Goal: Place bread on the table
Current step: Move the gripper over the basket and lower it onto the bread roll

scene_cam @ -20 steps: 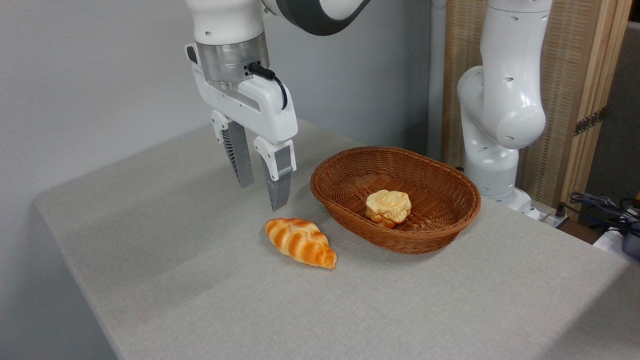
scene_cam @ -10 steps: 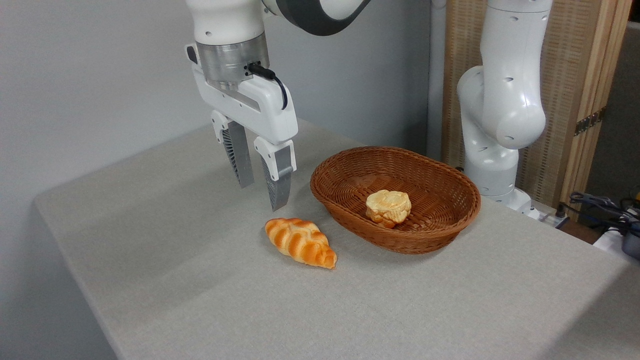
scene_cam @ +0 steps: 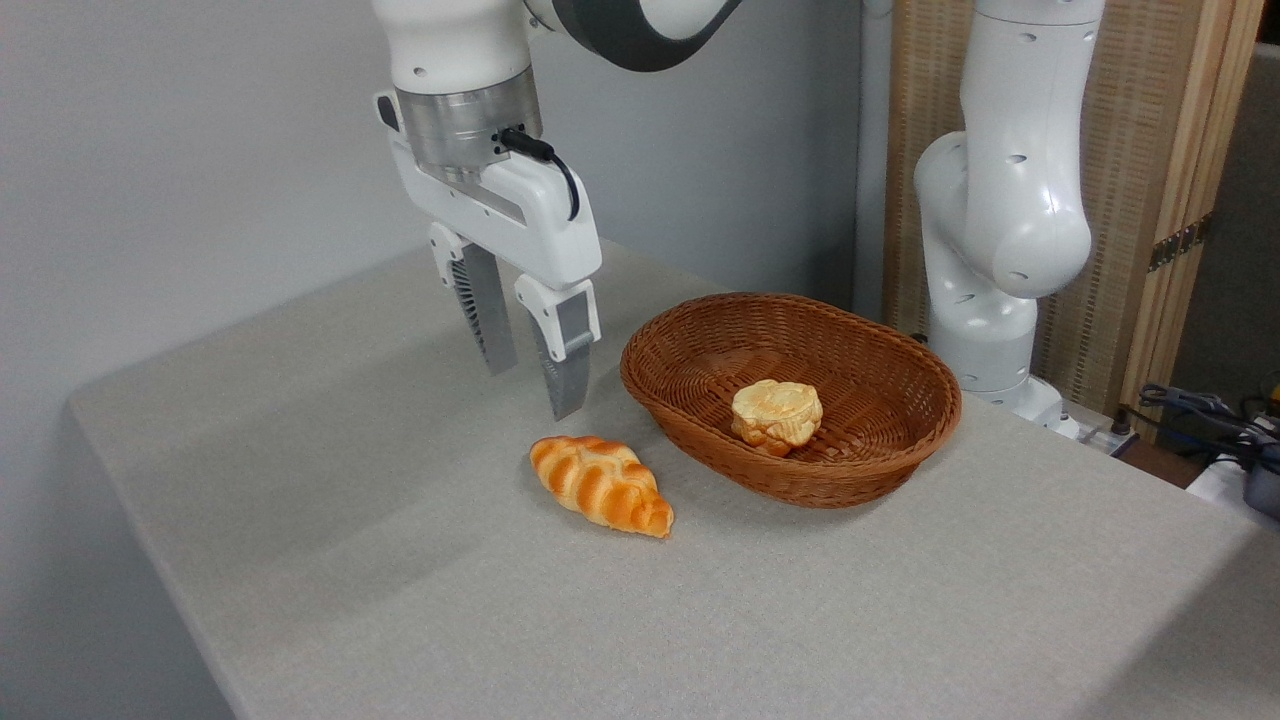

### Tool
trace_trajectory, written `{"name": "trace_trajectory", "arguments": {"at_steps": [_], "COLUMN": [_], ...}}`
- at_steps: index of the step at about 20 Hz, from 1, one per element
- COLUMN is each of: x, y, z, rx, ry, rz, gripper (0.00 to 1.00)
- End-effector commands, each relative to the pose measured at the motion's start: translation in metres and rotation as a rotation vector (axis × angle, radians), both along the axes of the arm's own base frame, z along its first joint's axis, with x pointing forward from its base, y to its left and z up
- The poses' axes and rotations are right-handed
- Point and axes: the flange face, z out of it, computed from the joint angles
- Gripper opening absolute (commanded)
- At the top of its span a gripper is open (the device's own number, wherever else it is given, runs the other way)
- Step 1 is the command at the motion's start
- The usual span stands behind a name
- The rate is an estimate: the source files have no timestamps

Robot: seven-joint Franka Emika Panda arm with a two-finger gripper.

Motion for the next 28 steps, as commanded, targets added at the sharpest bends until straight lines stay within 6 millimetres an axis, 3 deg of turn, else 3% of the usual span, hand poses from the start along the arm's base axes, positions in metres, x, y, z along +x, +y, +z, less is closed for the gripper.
{"name": "trace_trajectory", "arguments": {"at_steps": [1, 6, 16, 28], "x": [-0.009, -0.042, -0.111, -0.135], "y": [0.002, 0.015, 0.028, 0.01], "z": [-0.005, -0.012, -0.055, -0.104], "rx": [-0.014, -0.04, 0.011, 0.058], "ry": [0.041, 0.066, 0.175, 0.29], "rz": [-0.037, -0.091, -0.273, -0.471], "gripper": [1.0, 1.0, 1.0, 1.0]}}
